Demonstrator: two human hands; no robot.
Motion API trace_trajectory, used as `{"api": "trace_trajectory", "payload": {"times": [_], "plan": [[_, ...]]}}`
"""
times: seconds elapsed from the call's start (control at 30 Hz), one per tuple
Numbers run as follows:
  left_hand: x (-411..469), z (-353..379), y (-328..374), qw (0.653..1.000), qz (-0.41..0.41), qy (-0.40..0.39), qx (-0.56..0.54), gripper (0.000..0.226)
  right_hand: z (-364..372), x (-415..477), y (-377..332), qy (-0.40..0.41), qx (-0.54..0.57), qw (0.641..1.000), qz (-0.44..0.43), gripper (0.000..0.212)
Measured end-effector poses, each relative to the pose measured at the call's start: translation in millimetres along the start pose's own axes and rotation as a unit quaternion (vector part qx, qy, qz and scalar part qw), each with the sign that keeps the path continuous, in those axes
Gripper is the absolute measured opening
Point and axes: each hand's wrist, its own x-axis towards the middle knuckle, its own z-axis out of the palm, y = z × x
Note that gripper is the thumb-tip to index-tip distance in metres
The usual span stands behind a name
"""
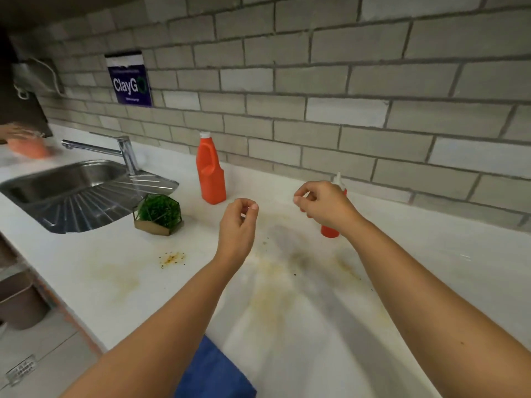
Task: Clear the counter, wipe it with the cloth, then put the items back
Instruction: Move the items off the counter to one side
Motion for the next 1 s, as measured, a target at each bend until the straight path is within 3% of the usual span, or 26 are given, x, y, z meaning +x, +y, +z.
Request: {"api": "trace_trajectory", "payload": {"times": [0.17,0.5,0.77,1.0], "plan": [[59,-28,-37,1.000,-0.004,-0.005,0.020,0.012,37,38,-23,-0.010,0.000,1.000,0.011,0.014],[202,-83,-99,0.995,-0.068,-0.039,0.067,0.033,111,104,-63,0.025,0.044,0.993,0.111,0.027],[275,-64,-129,0.990,-0.122,-0.055,0.042,0.038,157,133,-57,0.050,0.103,0.979,0.169,0.033],[308,-43,-148,0.994,-0.097,-0.040,-0.010,0.035,167,141,-38,0.056,0.113,0.973,0.192,0.033]]}}
